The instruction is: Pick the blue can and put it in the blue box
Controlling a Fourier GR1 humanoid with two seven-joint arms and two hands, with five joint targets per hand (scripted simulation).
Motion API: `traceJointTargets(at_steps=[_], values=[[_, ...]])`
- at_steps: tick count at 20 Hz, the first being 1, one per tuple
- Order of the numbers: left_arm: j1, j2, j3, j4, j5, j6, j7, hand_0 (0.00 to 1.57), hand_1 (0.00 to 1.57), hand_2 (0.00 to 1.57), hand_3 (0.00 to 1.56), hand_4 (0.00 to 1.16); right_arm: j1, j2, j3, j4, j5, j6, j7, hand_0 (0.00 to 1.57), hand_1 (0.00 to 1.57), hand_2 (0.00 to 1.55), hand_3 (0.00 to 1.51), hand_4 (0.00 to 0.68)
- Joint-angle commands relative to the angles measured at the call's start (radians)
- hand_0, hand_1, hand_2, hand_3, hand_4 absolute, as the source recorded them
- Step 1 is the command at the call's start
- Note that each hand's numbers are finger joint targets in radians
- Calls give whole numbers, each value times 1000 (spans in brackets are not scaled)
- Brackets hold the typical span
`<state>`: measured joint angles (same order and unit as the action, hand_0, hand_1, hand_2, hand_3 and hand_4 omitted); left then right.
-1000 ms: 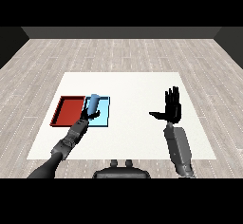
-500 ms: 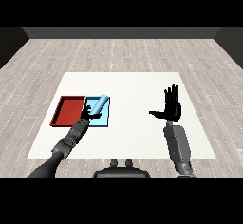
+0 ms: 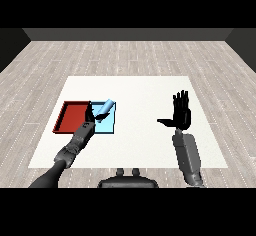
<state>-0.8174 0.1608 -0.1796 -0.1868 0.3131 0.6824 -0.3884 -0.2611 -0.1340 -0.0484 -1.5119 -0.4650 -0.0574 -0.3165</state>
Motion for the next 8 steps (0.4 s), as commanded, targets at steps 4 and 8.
traceJointTargets(at_steps=[4, 8], values=[[28, -38, 51, -269, 62, -231, -309, 0, 0, 0, 0, 0, -1, -5, 28, -24, 20, 8, 12, 0, 0, 0, 0, 0], [124, 9, 31, -436, 75, -360, -357, 0, 0, 0, 0, 0, 92, -25, 37, -29, 25, 45, 14, 0, 0, 0, 0, 0]])
